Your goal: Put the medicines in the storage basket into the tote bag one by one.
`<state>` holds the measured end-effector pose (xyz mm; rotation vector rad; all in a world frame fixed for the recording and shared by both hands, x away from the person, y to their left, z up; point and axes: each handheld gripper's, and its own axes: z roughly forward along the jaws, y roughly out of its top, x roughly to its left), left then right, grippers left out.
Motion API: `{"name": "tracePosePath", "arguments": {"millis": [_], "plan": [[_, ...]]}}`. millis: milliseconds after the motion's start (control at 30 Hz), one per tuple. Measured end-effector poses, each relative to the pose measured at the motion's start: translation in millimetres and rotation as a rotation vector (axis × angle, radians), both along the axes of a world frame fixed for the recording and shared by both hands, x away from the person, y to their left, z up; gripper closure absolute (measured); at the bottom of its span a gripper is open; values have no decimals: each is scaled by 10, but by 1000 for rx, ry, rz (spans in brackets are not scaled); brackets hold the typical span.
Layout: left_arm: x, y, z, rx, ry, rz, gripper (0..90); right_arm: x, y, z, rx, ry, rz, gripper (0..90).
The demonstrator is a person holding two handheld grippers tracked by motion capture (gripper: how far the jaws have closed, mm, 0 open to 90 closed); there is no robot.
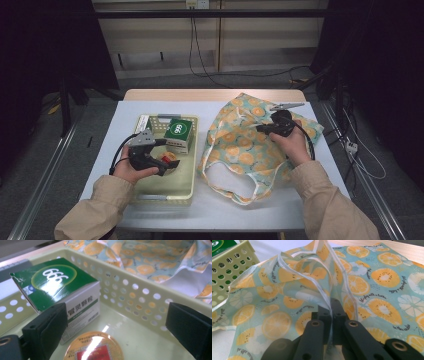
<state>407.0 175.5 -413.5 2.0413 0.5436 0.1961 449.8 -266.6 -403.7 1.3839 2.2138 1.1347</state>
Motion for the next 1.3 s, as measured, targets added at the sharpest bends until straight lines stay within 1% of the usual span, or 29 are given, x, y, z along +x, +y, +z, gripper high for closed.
{"name": "tracePosePath", "arguments": {"millis": [33,133,200,267,300,333,400,433,467,500,533,600,667,733,767,800,867,900,933,967,1033,1067,1100,1133,1167,1200,1233,1267,1300], "plan": [[0,0,-5,12,7,-3,42,-1,0,2,0,0,-1,894],[7,-1,-29,51,1,-14,50,-6,1,6,-1,0,-2,894],[10,8,-44,65,11,-15,51,-9,3,5,-1,-1,-1,893],[7,15,-55,77,6,-2,54,-11,5,3,-1,-1,0,894],[6,16,-66,67,12,-1,54,-12,6,1,-1,0,0,893],[14,26,-65,82,8,-6,54,-12,8,-2,-1,-1,0,894],[14,30,-83,95,16,0,57,-13,12,-9,-4,2,3,893],[19,33,-89,107,16,-10,60,-14,13,-12,-3,2,3,894],[17,24,-99,106,9,-9,61,-14,13,-13,-4,2,3,893],[11,14,-94,122,4,5,62,-13,13,-15,-5,3,3,893],[24,10,-97,112,17,-13,62,-14,13,-15,-5,5,1,893],[32,-7,-95,119,16,-18,61,-13,12,-16,-5,6,1,894],[24,-33,-98,92,17,-24,64,-14,12,-13,-5,5,2,894],[27,-58,-108,101,25,-34,64,-16,9,-12,-5,6,2,893],[31,-72,-121,120,29,-33,63,-17,6,-12,-5,7,3,894],[33,-89,-140,122,42,-36,63,-16,2,-13,-5,7,3,894],[48,-109,-176,143,44,-35,63,-15,0,-14,-5,8,2,893],[50,-120,-189,171,41,-11,63,-16,4,-15,-7,7,3,894],[66,-121,-212,165,53,-19,61,-17,6,-18,-7,6,4,894],[78,-117,-219,182,58,-20,59,-19,11,-20,-7,10,6,893],[80,-127,-239,205,54,4,59,-20,14,-31,-5,10,10,894],[87,-125,-253,207,54,2,59,-20,14,-38,-5,10,12,894],[96,-117,-260,220,70,-2,59,-19,13,-46,-4,14,15,894],[88,-120,-275,230,59,23,54,-19,13,-53,-4,15,14,894],[97,-116,-286,213,66,7,54,-18,11,-60,-2,18,14,894],[94,-115,-287,214,61,3,54,-16,9,-64,-3,17,16,893],[97,-109,-281,220,66,-11,54,-15,8,-67,0,18,16,893],[95,-110,-285,224,62,-11,52,-15,8,-68,1,19,17,894],[91,-114,-278,245,35,3,59,-14,7,-69,-1,19,19,894]]}}
